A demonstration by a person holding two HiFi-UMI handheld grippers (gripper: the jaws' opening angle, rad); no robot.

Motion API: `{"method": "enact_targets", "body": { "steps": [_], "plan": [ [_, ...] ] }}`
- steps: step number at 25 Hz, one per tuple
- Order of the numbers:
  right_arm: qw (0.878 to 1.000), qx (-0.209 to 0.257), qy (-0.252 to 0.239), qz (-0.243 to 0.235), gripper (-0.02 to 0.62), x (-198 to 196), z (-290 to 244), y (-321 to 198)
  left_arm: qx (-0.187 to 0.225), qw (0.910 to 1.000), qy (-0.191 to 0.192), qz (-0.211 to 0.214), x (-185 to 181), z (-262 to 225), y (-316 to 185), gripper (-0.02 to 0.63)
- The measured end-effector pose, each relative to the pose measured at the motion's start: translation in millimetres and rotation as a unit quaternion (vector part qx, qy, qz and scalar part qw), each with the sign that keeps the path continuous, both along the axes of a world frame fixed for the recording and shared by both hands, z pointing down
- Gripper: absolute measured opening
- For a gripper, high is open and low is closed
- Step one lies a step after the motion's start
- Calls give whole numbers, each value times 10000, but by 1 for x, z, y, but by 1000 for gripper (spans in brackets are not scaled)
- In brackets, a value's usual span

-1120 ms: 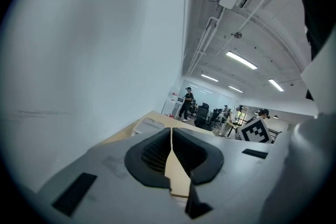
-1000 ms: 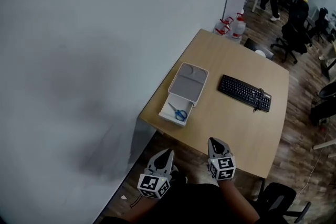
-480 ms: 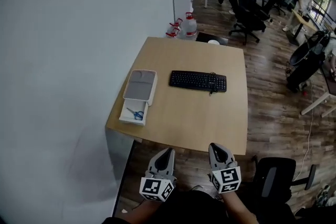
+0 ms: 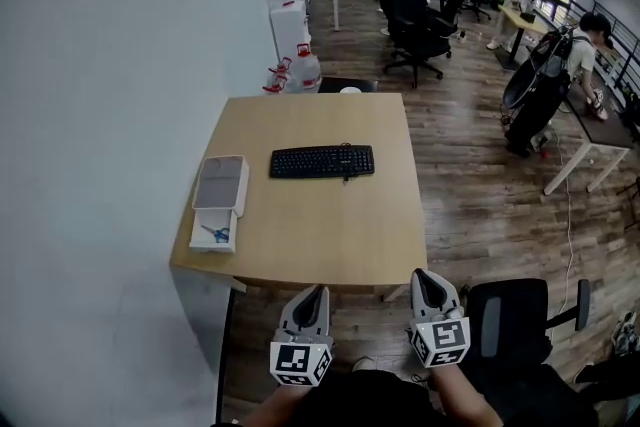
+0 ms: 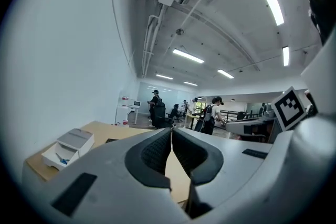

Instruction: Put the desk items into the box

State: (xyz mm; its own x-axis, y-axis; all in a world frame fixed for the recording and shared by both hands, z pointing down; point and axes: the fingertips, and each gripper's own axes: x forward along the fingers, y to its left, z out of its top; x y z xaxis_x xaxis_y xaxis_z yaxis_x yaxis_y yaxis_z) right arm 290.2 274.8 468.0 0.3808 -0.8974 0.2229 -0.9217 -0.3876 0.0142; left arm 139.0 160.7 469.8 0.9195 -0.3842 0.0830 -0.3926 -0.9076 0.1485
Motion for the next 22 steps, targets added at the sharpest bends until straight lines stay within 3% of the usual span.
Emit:
{"method": "enact_targets", "body": {
  "steps": [5, 22],
  "plan": [
    [9996, 225, 111, 157, 60, 14, -14, 9, -219, 9993, -95, 291, 16, 12, 11, 21],
    [9979, 429, 92, 473, 60, 32, -22, 34, 37, 9989, -102, 464, 36, -2, 19, 21]
  ]
}}
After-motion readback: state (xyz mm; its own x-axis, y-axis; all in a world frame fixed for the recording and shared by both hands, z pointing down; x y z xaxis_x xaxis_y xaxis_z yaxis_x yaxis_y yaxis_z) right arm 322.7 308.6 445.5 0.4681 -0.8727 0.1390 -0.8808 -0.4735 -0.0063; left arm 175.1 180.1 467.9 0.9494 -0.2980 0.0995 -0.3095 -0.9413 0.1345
